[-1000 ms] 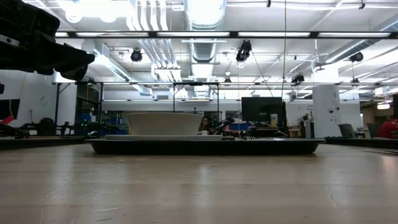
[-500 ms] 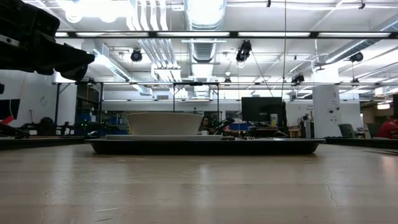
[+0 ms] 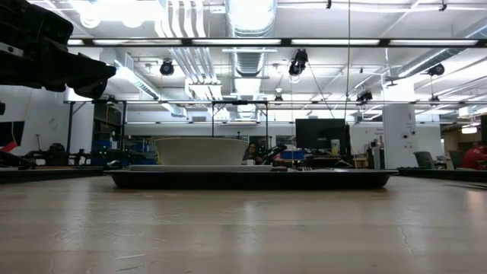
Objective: Set up tray
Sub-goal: Put the blue spoon on the gray napkin to the right of the white plate
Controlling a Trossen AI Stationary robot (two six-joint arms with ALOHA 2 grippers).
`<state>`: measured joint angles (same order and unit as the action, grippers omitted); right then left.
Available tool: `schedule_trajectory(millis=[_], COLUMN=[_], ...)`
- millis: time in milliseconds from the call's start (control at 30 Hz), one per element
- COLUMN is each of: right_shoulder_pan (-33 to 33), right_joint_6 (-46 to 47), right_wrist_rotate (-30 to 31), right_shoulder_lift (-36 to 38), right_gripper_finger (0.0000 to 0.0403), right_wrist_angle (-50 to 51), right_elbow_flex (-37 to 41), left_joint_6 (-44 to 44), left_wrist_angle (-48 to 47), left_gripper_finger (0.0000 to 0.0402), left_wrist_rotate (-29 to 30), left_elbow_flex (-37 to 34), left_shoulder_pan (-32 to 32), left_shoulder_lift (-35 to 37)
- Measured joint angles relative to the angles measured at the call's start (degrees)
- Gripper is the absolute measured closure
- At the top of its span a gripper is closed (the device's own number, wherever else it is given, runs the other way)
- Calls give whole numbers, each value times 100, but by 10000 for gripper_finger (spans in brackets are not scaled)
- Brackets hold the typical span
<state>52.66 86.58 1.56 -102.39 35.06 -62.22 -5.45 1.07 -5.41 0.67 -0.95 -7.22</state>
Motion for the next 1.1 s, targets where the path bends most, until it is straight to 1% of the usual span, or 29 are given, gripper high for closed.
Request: schedule_trajectory(millis=[367, 800, 1100], right_shoulder_pan=[35, 35, 35], right_joint_6=[-10, -92, -128], right_wrist_rotate=[0, -35, -41], right_shoulder_lift=[0, 0, 0], right_gripper_finger=[317, 335, 321], right_wrist_angle=[-2, -2, -4], right_elbow_flex=[72, 73, 70], left_joint_6=[0, 0, 0], left_wrist_angle=[1, -1, 2], left_gripper_finger=[318, 318, 318], left_wrist_rotate=[0, 0, 0], left_elbow_flex=[0, 0, 0], left_shoulder_pan=[1, 2, -1], left_shoulder_lift=[2, 2, 1])
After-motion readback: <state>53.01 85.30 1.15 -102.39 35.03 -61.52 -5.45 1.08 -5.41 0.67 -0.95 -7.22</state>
